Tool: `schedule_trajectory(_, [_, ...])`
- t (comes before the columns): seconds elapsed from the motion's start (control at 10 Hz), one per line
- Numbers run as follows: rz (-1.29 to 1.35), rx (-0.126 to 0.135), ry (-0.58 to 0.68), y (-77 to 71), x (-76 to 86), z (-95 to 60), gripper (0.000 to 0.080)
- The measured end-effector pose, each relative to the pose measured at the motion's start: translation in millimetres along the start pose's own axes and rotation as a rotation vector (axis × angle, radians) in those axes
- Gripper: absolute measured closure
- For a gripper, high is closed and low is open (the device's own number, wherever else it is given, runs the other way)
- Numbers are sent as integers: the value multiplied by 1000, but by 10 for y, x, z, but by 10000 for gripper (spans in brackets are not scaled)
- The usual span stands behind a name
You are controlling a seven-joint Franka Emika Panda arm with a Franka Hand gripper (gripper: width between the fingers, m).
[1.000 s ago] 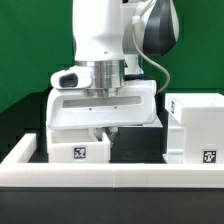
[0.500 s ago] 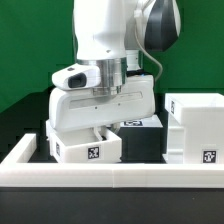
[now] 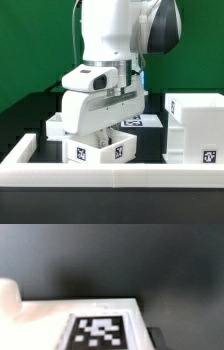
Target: Assemble drawer
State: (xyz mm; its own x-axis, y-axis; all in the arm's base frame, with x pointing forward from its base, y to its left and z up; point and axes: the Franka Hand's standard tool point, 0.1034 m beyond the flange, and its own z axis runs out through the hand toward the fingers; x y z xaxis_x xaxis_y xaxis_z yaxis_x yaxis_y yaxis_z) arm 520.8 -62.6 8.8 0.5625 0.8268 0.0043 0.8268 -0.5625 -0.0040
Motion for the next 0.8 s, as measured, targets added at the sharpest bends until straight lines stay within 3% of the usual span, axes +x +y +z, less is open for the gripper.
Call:
schedule_trajectory(0.4, [-278,-6,-18,18,-27,0,758])
schedule_trajectory(0.8, [-475,1,-43,-59,144,-11,758])
